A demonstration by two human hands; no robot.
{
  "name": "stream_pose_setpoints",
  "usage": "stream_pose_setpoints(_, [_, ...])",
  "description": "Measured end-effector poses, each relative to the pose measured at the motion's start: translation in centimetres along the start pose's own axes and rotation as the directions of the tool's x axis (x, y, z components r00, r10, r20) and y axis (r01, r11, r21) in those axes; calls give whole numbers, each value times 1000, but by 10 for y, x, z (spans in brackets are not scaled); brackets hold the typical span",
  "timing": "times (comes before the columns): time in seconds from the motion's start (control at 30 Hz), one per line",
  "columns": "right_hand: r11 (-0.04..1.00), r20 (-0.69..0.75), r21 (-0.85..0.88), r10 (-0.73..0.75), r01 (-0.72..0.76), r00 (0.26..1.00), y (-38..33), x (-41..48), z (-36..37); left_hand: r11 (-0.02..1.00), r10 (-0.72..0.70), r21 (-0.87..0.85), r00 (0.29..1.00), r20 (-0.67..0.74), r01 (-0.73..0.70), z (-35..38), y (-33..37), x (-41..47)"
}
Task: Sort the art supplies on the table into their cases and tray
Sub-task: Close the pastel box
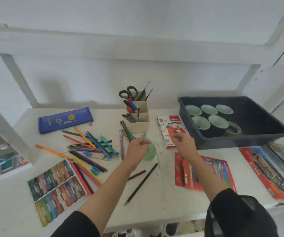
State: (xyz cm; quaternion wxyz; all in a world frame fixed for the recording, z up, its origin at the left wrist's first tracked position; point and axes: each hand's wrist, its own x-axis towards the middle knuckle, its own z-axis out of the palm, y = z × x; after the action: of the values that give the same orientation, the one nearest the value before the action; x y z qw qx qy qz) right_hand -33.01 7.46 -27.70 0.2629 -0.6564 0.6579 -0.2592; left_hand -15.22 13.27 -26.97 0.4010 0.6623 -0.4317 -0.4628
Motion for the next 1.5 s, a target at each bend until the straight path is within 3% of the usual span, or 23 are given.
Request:
stream_pose_setpoints(0.13, [989,86,-145,3,9,996,23,38,-6,996,46,77,998,31,-48,60,30,40])
stream_pose_setpoints(0.27, [977,159,-211,22,12,987,38,59,-2,954,64,293,998,8,-64,102,41,75])
stream_pose_setpoints(0.33, [970,138,-244,16,18,990,44,66,2,900,16,436,999,-40,2,117,37,91])
stream_pose_setpoints(0.43, [952,169,-301,5,47,986,49,75,6,865,-85,481,986,-142,144,129,32,105])
stream_pose_setpoints(0.5, [952,168,-306,19,33,986,50,78,6,889,-109,417,972,-207,189,132,34,108])
stream_pose_setpoints(0.6, [951,147,-306,5,41,989,51,78,7,986,-144,53,970,-195,157,134,41,107])
stream_pose_setpoints(0.7, [994,204,-86,-45,63,978,53,79,10,982,-127,-163,975,-182,97,129,53,106])
stream_pose_setpoints(0.83, [972,90,161,-190,174,978,44,78,10,978,0,-201,966,-259,-54,106,80,102])
stream_pose_setpoints(1.0, [845,95,494,-288,206,953,-6,81,2,955,134,-207,932,-337,-212,70,119,89])
stream_pose_setpoints(1.2, [736,22,609,-389,297,921,-59,117,-37,899,273,-212,868,-414,-384,21,162,87])
stream_pose_setpoints(1.5, [649,-150,506,-582,568,799,-169,181,-176,770,581,-117,765,-277,-627,-36,247,82])
